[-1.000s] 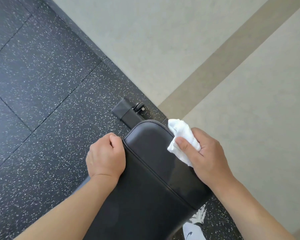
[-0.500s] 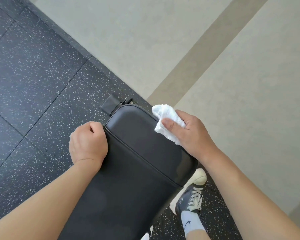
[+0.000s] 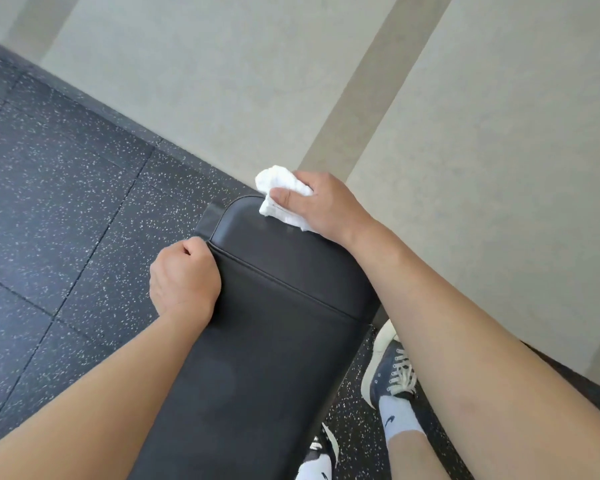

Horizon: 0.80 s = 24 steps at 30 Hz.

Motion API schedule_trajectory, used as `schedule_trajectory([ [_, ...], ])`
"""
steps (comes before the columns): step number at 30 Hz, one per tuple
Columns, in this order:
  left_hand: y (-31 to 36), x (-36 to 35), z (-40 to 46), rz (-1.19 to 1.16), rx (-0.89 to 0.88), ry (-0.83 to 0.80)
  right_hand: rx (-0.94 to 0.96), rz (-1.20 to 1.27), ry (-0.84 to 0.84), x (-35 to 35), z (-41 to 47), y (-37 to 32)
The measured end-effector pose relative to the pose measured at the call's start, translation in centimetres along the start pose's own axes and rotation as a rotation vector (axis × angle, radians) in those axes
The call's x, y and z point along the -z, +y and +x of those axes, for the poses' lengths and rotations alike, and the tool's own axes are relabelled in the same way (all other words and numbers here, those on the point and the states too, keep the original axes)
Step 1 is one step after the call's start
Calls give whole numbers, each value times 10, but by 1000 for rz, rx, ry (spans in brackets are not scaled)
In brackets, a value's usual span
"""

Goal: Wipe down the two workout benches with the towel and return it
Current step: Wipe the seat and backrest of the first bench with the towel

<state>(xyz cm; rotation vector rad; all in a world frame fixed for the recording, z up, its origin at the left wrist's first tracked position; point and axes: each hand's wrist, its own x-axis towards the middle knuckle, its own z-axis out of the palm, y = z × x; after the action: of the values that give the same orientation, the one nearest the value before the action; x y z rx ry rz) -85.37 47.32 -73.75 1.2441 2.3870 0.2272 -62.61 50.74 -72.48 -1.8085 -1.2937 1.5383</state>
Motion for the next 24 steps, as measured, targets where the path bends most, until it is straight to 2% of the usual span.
schedule_trajectory([
  [3, -2, 0, 1, -6, -7, -17, -24, -45, 70, 18, -33, 23],
  [9, -1, 1, 1, -12, -1, -32, -71, 30, 151, 42, -85, 70],
  [13, -2, 0, 2, -2, 12, -27, -73, 19, 136, 35, -66, 63],
  [19, -1, -1, 2, 10, 9, -34, -1, 45, -17, 6, 1, 17],
  [24, 0, 0, 2, 18, -4, -41, 12, 46, -5, 4, -5, 19],
])
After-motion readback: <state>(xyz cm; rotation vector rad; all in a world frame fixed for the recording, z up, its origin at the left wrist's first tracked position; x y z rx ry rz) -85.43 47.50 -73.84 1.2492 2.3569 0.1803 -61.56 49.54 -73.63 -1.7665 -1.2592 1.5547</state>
